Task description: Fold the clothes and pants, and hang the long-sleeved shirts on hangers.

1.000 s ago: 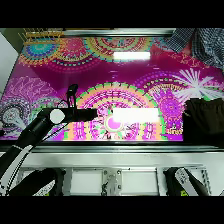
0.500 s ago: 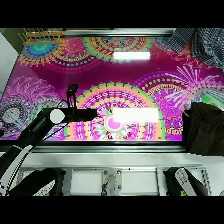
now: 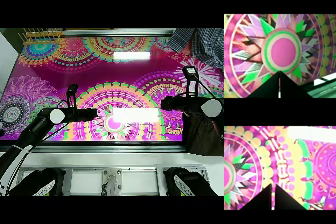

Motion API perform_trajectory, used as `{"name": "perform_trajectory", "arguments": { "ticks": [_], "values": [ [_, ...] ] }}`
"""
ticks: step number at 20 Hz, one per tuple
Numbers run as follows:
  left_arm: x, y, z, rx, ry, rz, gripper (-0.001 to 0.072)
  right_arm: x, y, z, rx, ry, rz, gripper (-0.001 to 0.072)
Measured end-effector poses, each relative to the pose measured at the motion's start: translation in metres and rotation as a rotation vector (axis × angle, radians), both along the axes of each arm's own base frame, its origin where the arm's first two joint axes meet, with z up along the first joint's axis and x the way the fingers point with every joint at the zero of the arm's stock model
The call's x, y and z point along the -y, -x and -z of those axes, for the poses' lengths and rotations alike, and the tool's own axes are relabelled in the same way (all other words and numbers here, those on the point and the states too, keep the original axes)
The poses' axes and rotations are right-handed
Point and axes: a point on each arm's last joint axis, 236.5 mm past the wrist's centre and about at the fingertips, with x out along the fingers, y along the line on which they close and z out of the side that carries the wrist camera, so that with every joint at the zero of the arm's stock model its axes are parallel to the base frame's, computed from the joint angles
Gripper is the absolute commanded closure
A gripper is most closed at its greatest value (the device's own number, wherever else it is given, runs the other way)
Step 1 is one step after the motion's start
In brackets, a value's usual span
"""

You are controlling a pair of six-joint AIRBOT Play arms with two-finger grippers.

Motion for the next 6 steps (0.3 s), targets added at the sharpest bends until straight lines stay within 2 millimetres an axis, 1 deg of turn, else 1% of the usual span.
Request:
{"name": "perform_trajectory", "arguments": {
  "ticks": [1,3,6],
  "values": [
    [0.0000,-0.0001,0.0000,0.000,0.000,0.000,0.0703,-0.0622,-0.0007,0.0234,-0.057,-0.020,-0.175,0.0686],
    [0.0001,-0.0001,-0.0001,0.000,0.001,-0.001,0.0703,-0.0675,0.0027,0.0279,-0.079,-0.022,-0.192,0.0686],
    [0.0001,-0.0001,-0.0001,0.000,0.001,-0.001,0.0703,-0.0675,0.0027,0.0280,-0.080,-0.022,-0.192,0.0686]
  ]
}}
